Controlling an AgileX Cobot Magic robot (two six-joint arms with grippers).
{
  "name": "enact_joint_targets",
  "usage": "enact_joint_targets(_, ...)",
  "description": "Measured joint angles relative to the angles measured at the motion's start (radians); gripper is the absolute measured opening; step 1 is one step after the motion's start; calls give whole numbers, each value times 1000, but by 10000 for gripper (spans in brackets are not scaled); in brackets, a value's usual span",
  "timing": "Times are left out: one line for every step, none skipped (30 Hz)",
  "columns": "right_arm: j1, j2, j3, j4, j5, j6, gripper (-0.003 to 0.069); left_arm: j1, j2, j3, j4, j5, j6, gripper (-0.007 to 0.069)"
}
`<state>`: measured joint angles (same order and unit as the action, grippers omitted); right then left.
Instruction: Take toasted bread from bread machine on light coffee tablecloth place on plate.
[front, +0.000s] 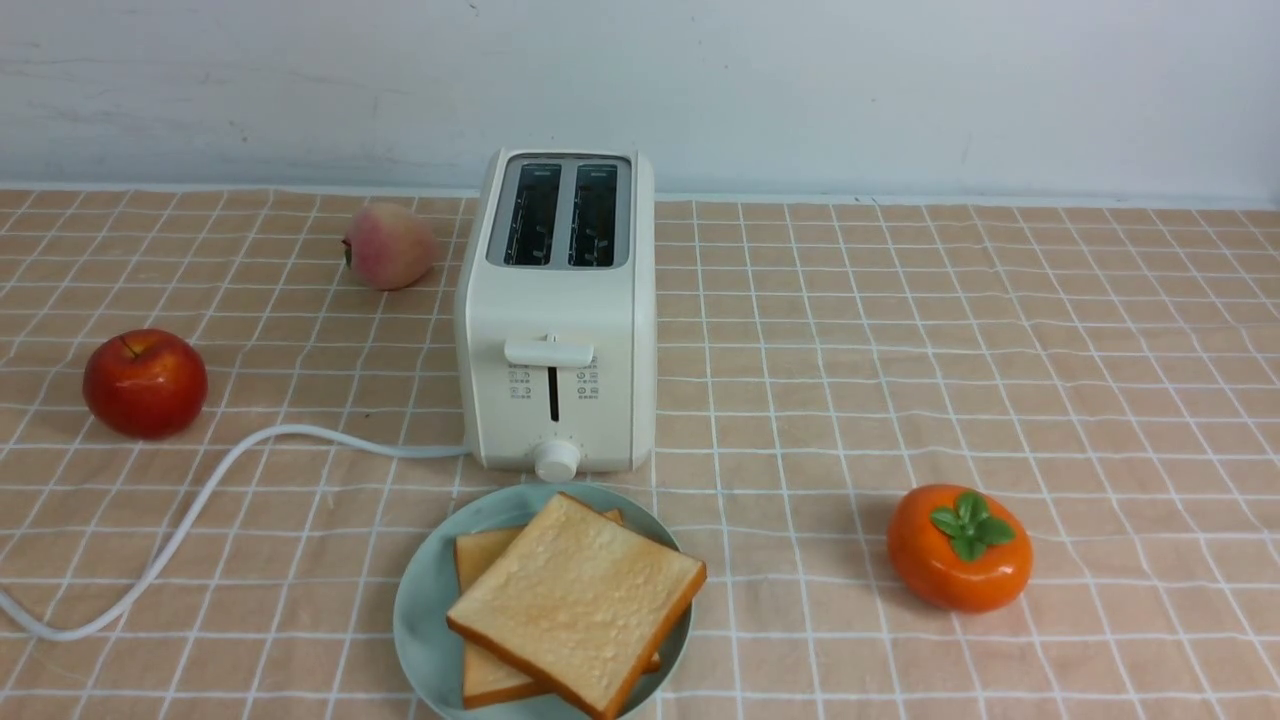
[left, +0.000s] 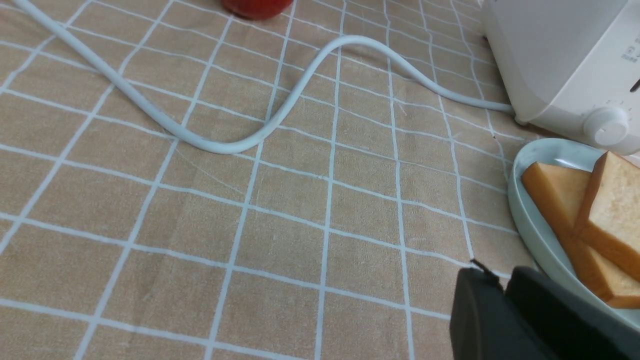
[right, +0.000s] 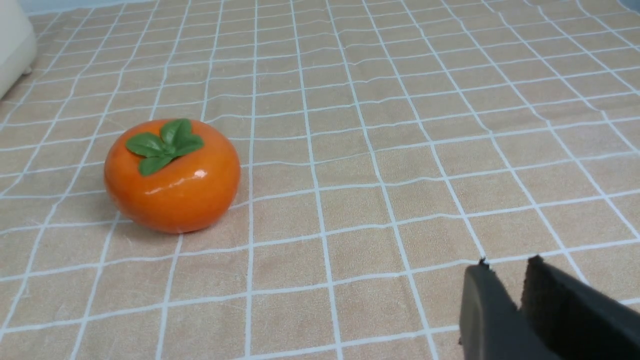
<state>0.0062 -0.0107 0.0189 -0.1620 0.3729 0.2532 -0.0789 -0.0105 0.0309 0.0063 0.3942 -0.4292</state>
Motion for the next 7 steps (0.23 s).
enact_joint_targets(0, 0, 0, 0, 0, 0, 124, 0, 0, 0, 0, 0, 0, 70)
enact_joint_targets(0, 0, 0, 0, 0, 0, 125, 0, 0, 0, 0, 0, 0, 70)
enact_joint_targets(0, 0, 0, 0, 0, 0, 125, 0, 0, 0, 0, 0, 0, 72)
enact_joint_targets(0, 0, 0, 0, 0, 0, 126, 0, 0, 0, 0, 0, 0, 73)
enact_joint_targets(0, 0, 0, 0, 0, 0, 128, 0, 0, 0, 0, 0, 0, 74)
enact_joint_targets(0, 0, 0, 0, 0, 0, 129, 0, 0, 0, 0, 0, 0, 74)
enact_joint_targets(0, 0, 0, 0, 0, 0, 129, 0, 0, 0, 0, 0, 0, 74)
